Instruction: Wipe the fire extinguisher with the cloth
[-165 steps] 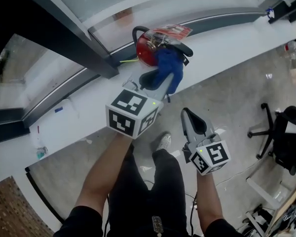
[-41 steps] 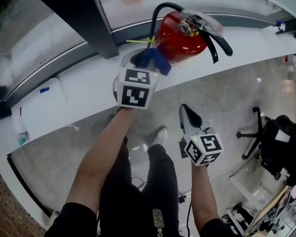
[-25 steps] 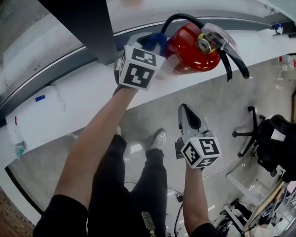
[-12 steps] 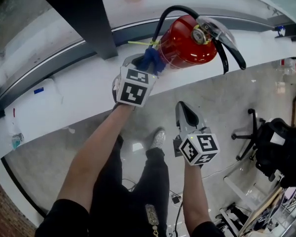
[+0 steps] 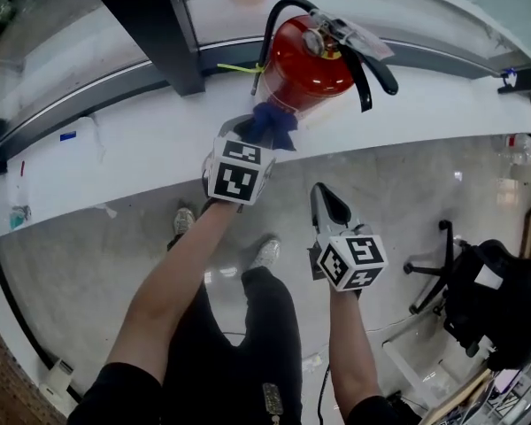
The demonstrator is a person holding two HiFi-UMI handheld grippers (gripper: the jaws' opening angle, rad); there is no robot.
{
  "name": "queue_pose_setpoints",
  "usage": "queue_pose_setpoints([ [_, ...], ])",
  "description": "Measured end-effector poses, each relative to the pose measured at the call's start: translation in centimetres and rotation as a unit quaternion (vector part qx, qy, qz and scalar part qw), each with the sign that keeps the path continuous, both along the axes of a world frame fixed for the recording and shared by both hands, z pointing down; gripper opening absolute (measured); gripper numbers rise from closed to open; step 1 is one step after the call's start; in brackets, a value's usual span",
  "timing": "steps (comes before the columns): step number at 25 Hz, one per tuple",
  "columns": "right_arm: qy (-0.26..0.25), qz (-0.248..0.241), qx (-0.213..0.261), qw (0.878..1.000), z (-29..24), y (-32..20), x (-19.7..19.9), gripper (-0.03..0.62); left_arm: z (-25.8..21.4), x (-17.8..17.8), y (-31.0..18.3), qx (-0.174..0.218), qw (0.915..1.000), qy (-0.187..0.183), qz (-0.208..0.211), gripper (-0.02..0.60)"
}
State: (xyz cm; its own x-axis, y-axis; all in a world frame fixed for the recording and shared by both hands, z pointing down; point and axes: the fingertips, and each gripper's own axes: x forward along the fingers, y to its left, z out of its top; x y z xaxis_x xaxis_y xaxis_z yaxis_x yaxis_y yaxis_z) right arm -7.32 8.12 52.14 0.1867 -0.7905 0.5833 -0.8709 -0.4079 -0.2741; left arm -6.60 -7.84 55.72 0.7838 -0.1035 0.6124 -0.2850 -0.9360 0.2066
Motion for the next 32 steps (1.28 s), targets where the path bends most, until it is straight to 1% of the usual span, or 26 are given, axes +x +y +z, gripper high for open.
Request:
queue_pose_setpoints([
  [4,0.003,-0.017,-0.002,1.0,0.5,1.1,1.6,0.003,0.4,0.8,2.4,-0.008,0.9999,-0.002,-0.01,0.063],
  [9,0.002,-0.025,0.001,1.0,0.5,3.0,3.4,0.003,1.1,3.6,5.6,-0.018,0.9997,0.001,-0.015,0.063],
  [14,0.0,-0.017,-0.004,1.0,0.8,5.2,5.6,0.003,1.6,6.8,6.6,-0.033,0.9979,0.012,-0.054,0.063],
  [18,0.0,-0.009,-0.006,1.0,1.2,6.5,6.8,0.003,2.2,8.1,6.7,-0.043,0.9956,0.016,-0.083,0.063],
  [20,-0.002,-0.007,-0.005,1.0,1.4,6.6,6.9,0.003,2.7,7.8,6.4,-0.046,0.9943,0.012,-0.096,0.063],
  [23,-0.006,-0.009,-0.006,1.0,1.9,6.2,6.4,0.003,3.5,6.3,5.7,-0.053,0.9924,0.004,-0.111,0.063],
  [27,-0.008,-0.012,-0.01,1.0,2.0,5.0,5.0,0.003,4.2,4.5,4.9,-0.055,0.9938,-0.009,-0.096,0.063],
  [32,-0.005,-0.016,-0.019,1.0,2.1,2.7,3.3,0.003,4.4,2.4,3.3,-0.051,0.9951,-0.011,-0.084,0.063],
])
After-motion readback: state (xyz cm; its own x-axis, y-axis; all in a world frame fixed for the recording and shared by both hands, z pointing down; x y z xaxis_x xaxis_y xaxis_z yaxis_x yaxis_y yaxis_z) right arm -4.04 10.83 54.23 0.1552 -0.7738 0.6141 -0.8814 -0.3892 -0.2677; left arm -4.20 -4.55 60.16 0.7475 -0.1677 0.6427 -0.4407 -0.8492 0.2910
